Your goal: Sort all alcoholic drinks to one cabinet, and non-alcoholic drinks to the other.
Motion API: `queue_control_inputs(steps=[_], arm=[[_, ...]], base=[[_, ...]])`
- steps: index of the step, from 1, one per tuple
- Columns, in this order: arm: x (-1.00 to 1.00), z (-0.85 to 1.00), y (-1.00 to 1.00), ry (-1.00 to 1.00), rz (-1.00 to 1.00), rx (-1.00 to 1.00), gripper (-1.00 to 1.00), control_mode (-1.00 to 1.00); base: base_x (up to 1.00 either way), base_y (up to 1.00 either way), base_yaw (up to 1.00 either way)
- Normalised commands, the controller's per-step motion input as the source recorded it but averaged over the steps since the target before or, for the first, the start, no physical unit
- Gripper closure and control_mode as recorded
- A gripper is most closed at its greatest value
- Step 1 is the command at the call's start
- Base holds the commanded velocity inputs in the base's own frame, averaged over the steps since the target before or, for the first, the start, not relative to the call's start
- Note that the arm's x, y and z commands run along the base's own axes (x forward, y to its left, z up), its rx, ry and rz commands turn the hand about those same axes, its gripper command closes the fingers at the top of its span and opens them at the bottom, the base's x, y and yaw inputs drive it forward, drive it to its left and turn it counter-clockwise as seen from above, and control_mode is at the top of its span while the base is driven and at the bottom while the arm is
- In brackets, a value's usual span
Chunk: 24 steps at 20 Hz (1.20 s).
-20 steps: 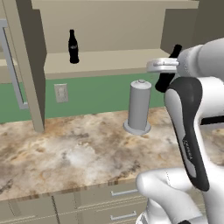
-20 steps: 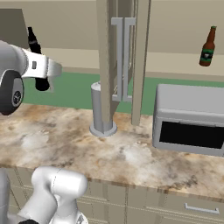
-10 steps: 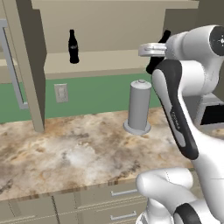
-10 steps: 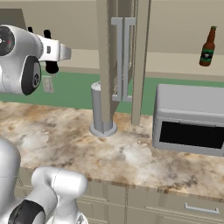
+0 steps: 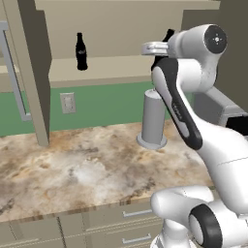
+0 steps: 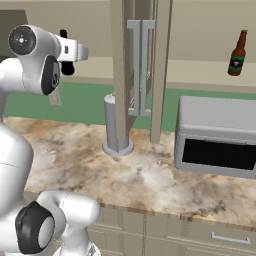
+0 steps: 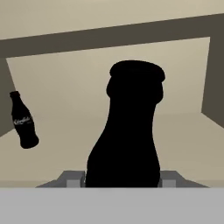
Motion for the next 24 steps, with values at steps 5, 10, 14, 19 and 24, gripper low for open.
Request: queue_control_inputs(steps=[5, 10, 14, 19, 24], arm=[[0.62, -0.09, 0.12, 0.0, 0.0, -0.01, 1.0, -1.0], [0.5, -0.2, 0.11, 0.0, 0.0, -0.03, 1.0, -1.0], [0.51, -0.17, 0.12, 0.0, 0.0, -0.02, 1.0, -1.0], [0.51, -0.08, 0.1, 0.0, 0.0, 0.0, 1.0, -1.0], [0.4, -0.05, 0.09, 0.0, 0.0, 0.0, 1.0, -1.0]], base=[[0.0, 0.0, 0.0], [0.0, 0.0, 0.0], [0.0, 0.0, 0.0], [0.0, 0.0, 0.0], [0.0, 0.0, 0.0]])
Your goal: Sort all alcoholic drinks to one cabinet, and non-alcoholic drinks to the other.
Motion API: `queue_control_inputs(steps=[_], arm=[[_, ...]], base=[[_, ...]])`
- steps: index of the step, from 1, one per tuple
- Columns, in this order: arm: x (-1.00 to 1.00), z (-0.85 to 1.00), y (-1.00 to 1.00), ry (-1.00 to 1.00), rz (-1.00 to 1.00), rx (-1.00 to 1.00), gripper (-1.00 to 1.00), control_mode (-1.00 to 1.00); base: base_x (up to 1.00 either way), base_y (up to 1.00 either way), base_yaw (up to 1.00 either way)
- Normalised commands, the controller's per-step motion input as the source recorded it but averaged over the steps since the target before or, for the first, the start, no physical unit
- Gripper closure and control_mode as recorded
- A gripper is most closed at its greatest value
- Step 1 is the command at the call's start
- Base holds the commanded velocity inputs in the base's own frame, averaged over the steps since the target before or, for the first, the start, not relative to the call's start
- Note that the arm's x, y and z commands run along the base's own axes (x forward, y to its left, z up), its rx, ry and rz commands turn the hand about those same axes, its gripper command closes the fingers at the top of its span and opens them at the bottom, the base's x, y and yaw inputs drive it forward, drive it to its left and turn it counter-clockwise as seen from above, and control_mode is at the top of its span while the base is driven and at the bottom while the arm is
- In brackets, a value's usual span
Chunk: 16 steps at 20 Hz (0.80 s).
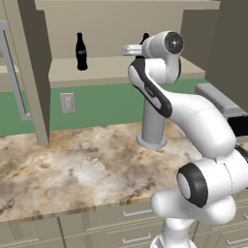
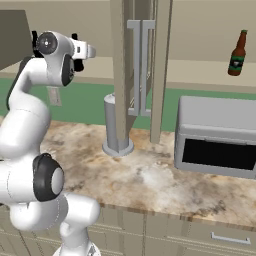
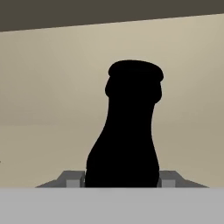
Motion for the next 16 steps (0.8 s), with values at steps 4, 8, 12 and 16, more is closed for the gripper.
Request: queue_control_inputs(steps=[4, 8, 12, 16], arm=[[0.32, -0.09, 0.09, 0.0, 0.0, 0.0, 1.0, -1.0], [0.27, -0.11, 0.08, 0.0, 0.0, 0.0, 1.0, -1.0], [0.31, -0.11, 0.11, 0.0, 0.0, -0.01, 1.0, -1.0], [0.35, -0.13, 0.11, 0.0, 0.0, -0.01, 1.0, -1.0]], base=[[0.0, 0.0, 0.0], [0.0, 0.0, 0.0], [0.0, 0.0, 0.0], [0.0, 0.0, 0.0]])
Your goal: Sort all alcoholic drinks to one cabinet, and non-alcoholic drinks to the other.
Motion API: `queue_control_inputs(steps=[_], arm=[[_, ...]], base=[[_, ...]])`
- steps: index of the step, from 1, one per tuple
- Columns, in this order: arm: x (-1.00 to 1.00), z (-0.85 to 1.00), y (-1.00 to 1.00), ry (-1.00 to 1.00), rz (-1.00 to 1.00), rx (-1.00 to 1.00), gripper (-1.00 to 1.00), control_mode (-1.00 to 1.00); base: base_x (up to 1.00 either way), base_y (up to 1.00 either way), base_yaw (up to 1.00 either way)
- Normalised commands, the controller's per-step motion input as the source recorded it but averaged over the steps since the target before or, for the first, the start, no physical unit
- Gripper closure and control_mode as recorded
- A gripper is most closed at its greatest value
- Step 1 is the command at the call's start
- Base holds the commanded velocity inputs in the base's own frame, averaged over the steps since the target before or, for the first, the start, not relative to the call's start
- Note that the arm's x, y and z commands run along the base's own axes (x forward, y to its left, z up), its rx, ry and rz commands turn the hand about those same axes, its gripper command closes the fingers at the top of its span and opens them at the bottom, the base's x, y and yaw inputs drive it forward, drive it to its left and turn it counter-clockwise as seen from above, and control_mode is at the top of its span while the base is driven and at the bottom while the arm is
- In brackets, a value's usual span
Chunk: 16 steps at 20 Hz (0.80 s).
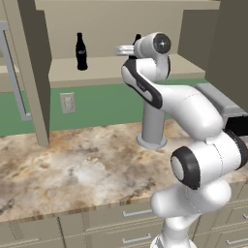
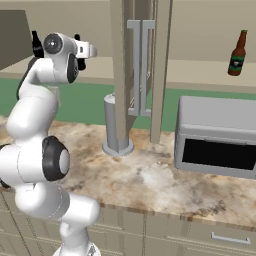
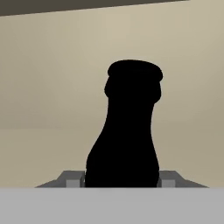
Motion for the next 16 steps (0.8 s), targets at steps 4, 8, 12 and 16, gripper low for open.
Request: queue_control_inputs(steps=[4, 8, 12, 16], arm=[[0.36, -0.1, 0.09, 0.0, 0.0, 0.0, 1.0, -1.0], [0.27, -0.26, 0.12, 0.01, 0.0, 0.0, 1.0, -1.0], [0.32, -0.43, 0.13, 0.07, 0.0, 0.0, 1.0, -1.0], [0.34, -0.35, 0.22, 0.06, 0.0, 0.0, -1.0, -1.0]], base=[[0.0, 0.0, 0.0], [0.0, 0.0, 0.0], [0.0, 0.0, 0.0], [0.0, 0.0, 0.0]])
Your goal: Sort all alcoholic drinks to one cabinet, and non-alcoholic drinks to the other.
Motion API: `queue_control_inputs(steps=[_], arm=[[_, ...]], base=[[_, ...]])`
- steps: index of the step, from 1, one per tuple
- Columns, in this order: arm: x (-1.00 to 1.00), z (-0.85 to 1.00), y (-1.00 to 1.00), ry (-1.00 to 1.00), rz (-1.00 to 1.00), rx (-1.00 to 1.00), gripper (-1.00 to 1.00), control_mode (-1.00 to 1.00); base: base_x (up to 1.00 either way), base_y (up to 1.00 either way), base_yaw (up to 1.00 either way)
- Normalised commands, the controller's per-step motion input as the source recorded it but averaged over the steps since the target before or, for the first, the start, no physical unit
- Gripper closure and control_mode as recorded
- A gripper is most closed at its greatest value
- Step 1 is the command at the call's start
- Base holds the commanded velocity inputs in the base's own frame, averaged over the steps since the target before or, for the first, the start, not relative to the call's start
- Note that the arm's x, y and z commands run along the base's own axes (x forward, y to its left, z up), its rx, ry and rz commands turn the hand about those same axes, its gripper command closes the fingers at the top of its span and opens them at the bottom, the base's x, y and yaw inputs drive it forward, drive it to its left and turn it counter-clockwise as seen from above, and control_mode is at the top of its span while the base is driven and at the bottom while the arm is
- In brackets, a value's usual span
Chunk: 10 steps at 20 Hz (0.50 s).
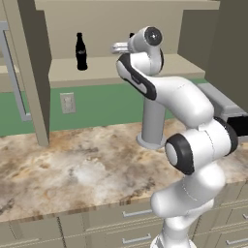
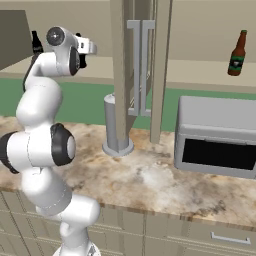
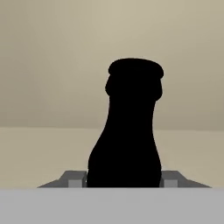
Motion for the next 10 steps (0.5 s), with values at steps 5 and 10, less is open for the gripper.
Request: queue_control_inputs(steps=[5, 10], arm=[[0.14, -0.25, 0.14, 0.03, 0.0, 0.0, -1.0, -1.0], [-0.06, -0.07, 0.01, 0.0, 0.0, 0.0, -1.0, -1.0]], base=[[0.0, 0.0, 0.0], [0.0, 0.0, 0.0]])
